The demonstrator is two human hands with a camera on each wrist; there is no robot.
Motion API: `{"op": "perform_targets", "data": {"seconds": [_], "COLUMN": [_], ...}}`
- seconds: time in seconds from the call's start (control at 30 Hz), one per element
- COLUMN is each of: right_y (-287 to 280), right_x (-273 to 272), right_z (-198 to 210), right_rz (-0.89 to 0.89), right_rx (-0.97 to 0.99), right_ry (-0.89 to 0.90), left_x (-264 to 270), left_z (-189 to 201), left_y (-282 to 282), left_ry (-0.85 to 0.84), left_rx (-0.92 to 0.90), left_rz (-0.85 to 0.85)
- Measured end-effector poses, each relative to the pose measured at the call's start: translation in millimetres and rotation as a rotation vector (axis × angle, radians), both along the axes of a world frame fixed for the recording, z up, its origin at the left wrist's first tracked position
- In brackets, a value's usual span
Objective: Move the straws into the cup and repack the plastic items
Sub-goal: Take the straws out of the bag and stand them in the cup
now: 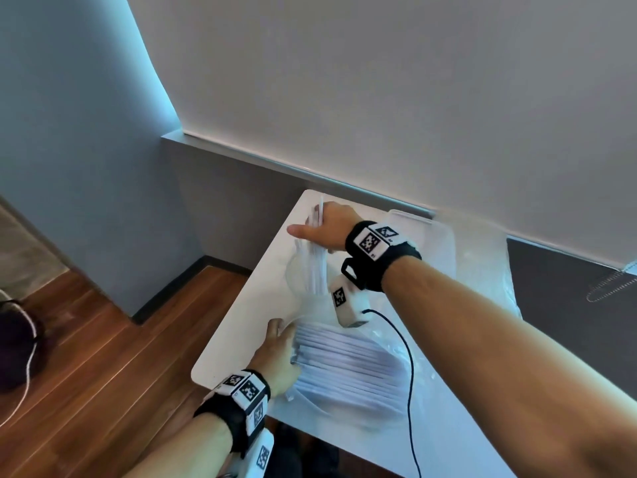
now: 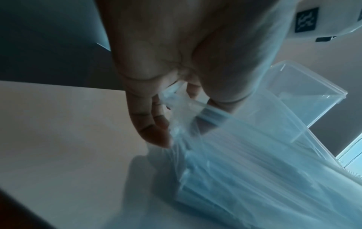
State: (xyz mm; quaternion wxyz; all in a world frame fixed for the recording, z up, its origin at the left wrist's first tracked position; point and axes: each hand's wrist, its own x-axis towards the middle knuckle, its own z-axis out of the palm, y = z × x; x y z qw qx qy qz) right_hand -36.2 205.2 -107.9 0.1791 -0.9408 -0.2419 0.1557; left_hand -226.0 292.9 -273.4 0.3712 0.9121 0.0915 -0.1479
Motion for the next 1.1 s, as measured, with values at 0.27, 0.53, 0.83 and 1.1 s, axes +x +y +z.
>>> {"op": "perform_targets", "data": {"seconds": [0.27,0.53,0.83,1.1], "right_y": [-9,-58,-89,-86], "right_x": [-26,-147,-173,-174], "right_z": [11,-60,-129,-141], "right_rz": [-0.037,0.296,0.201,0.206], "right_rx": [0.139,-0.259,-0.388,-0.394], "right_ry": [-0.180,0.093,-0.100,-0.185], "left_x": [-5,-5,-19,-25], "left_z": [-13,-26,-16,-7], "left_y": [5,-17,-22,-25], "left_ry": [0.009,0.004,-0.132,-0.214], "left_rx": [-0.008,-0.083,-0.134,-0.158], "left_rz": [-0.044,0.026,0.068,0.048]}}
